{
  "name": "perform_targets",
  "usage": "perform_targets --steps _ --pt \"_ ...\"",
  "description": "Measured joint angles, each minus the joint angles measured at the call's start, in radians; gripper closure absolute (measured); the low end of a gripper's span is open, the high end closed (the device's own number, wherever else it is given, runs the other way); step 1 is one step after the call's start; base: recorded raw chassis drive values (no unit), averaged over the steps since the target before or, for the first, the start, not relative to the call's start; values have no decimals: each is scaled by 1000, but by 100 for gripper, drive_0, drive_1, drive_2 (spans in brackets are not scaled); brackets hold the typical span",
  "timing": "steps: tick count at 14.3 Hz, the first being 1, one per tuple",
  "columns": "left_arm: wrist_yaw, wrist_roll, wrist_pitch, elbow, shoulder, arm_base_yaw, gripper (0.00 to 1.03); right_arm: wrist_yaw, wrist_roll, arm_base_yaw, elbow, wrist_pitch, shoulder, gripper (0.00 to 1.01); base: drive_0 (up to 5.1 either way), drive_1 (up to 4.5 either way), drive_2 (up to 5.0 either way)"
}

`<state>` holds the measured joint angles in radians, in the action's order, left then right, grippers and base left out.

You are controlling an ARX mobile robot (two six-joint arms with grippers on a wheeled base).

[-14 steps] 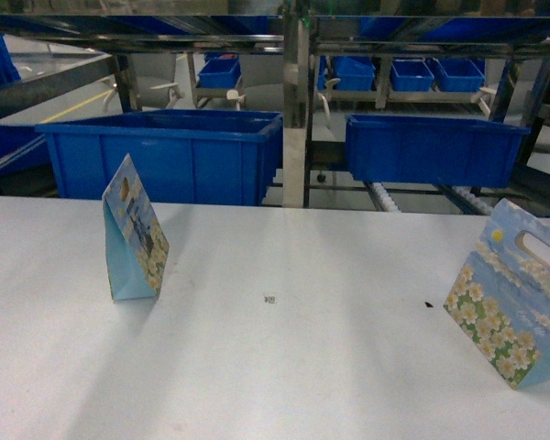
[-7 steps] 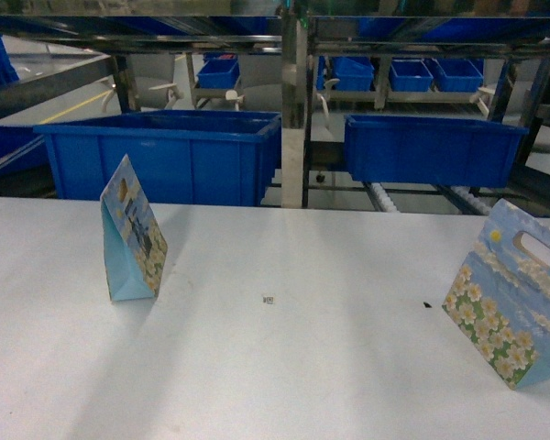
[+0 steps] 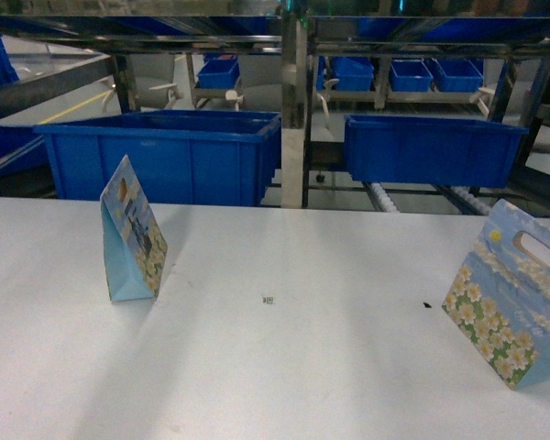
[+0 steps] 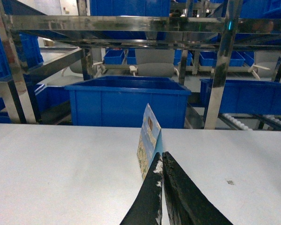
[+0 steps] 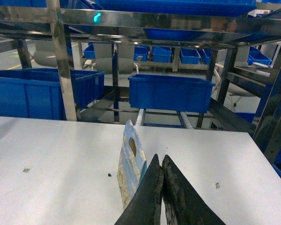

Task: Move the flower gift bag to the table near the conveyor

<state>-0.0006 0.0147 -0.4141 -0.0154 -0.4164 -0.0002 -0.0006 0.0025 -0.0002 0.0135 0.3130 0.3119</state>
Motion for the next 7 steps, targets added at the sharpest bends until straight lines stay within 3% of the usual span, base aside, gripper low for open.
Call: perform_targets --steps 7 --pt "0 0 167 0 171 0 101 0 0 0 0 -127 -129 99 0 0 0"
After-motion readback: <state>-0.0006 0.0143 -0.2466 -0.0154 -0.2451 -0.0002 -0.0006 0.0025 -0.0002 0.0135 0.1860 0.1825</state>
